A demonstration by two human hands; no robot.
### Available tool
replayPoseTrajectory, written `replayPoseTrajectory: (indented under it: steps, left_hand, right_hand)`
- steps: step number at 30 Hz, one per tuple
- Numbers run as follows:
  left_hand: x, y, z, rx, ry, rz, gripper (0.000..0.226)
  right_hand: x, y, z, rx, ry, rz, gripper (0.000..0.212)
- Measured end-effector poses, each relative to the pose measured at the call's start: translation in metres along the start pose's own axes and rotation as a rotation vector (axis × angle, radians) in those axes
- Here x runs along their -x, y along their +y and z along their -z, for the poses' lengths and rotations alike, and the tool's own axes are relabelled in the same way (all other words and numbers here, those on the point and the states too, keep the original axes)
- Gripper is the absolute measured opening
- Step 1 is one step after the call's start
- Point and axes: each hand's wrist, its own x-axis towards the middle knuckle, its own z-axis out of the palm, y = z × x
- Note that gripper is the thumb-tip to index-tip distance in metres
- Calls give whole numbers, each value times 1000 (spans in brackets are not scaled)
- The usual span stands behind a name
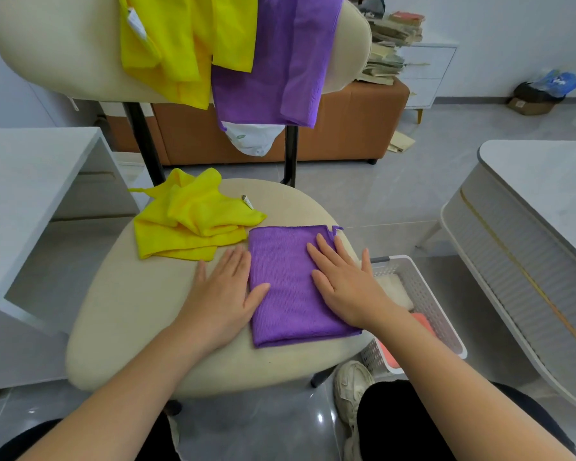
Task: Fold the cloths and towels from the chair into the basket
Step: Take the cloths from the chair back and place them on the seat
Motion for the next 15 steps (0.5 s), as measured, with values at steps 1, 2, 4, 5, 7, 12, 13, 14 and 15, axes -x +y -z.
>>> replayPoseTrajectory:
  steps: [1,2,4,5,7,12,13,14,15]
  left_hand:
    - [3,-1,2,58,72,-50,82]
    - [6,-2,6,118,171,-147,75]
    - [13,-2,11,192,340,-393,46]
    - [17,-3,13,202,353,-492,34]
    - [24,-2,15,157,283,-635,34]
    - [27,8,3,-12,195,-706,28]
    - [26,10,1,-16,217,-710,21]
    - [25,11,0,-15,237,-712,16]
    - [24,12,-1,-7,258,-706,12]
  right_hand:
    - [1,2,2,-46,13,-4,51]
    - [3,4,4,-93,30,-6,50]
    - [7,8,9,-162,68,4,49]
    - [9,10,11,-182,86,17,48]
    - [13,14,13,-215,110,47,49]
    - [19,22,12,-276,138,112,59]
    - [20,24,11,-293,149,135,59]
    - [21,24,12,-317,157,164,58]
    - [22,23,13,-346,158,197,55]
